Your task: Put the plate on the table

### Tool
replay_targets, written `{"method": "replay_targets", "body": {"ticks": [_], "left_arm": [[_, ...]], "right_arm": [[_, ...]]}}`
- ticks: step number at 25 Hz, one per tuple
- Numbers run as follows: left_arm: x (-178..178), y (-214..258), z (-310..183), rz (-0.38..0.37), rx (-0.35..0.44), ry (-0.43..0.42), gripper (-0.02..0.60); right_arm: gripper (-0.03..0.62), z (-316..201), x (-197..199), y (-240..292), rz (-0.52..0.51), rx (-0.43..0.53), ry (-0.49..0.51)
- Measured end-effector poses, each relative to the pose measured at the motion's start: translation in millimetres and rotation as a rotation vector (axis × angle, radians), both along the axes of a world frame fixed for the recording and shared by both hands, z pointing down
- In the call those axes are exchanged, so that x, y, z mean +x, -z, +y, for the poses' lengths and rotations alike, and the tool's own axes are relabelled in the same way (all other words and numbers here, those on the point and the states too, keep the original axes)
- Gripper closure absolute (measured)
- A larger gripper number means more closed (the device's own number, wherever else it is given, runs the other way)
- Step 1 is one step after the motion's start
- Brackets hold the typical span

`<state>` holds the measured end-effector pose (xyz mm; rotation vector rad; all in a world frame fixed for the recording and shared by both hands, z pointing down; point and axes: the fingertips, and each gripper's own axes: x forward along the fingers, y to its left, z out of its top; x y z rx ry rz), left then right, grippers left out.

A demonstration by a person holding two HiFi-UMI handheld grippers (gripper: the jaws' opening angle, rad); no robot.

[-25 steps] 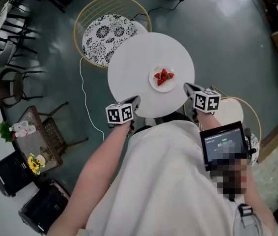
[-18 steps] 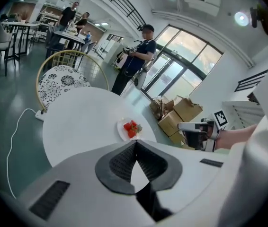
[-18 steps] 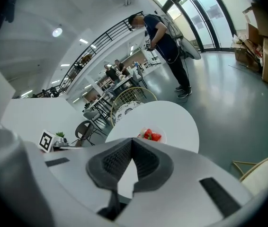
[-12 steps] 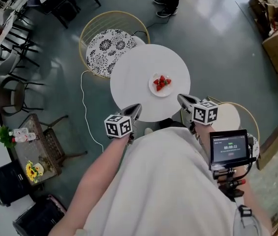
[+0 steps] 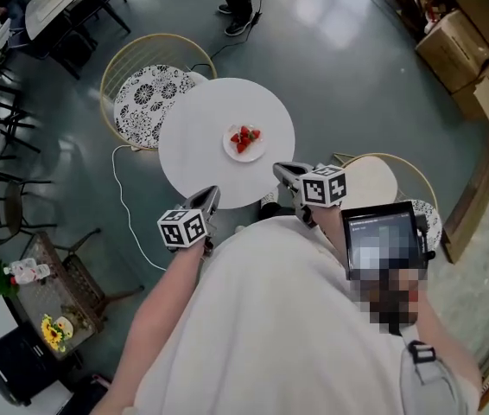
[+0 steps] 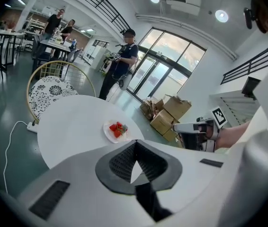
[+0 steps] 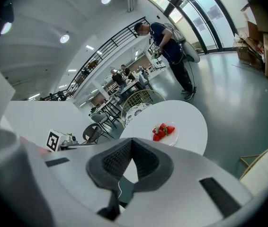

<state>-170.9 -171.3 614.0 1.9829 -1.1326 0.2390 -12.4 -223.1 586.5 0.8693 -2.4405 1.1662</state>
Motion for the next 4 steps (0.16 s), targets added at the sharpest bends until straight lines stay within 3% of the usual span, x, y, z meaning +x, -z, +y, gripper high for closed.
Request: {"method": "replay_targets", "body": {"ticks": [4], "left_arm": [[7,26,21,0.024,0.02,-0.027,0.577]], "right_arm": [[0.591,28,-1,18,0.005,0.01,0.002]]}}
